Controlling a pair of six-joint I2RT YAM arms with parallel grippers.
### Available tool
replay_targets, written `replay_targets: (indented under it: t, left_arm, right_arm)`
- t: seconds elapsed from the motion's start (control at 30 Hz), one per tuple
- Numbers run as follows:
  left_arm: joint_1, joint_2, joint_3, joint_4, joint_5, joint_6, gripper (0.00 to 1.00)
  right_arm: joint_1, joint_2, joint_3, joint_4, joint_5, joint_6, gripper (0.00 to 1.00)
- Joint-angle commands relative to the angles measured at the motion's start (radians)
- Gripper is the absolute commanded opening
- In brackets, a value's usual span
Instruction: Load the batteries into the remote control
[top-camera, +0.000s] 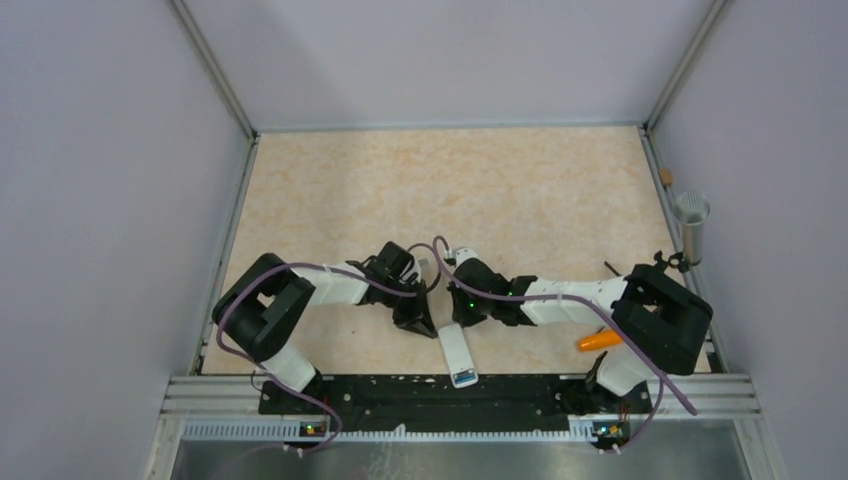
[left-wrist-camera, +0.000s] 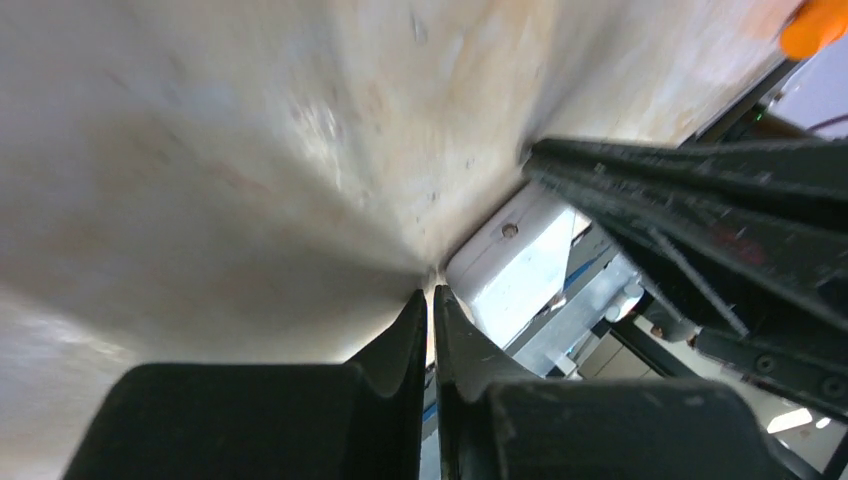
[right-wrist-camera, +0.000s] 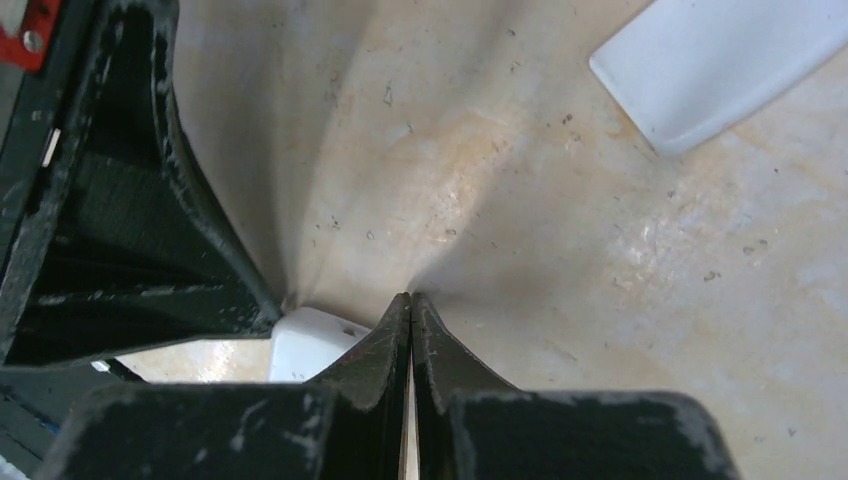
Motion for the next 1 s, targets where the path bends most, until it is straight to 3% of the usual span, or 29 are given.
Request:
replay_targets:
  t: [0.0,0.33,0.6,0.73,0.97]
  left_arm:
    - [0.059,0.06,0.031,-0.027,-0.187,0.087,0.07]
    - [0.103,0.022,0.042,-0.07,-0.219,0.113,0.07]
    - [0.094,-0.192,-0.124,-0.044,-0.14,0.108,0.26]
    - [0.072,-0.308,-0.22,0.001,-0.064,0.065,0.37]
    - [-0.07,-0.352,-0.295,0.095,-0.053,-0.045,0.38]
  right_arm:
    - [-0.032,0.034,0.057,0.032,-0.046,-0.038,0.0]
    - [-0.095,-0.007,0.078,-0.004,-0.006,-0.071,0.01]
    - [-0.098,-0.234,-0.018,-0.045,-0.087,-0.066,0.23]
    - [-0.097,-0.346,-0.082,-0.064,-0.154,-0.027,0.23]
    - [-0.096,-0.46,-0.136,-0.171,-0.214,0.022,0.16]
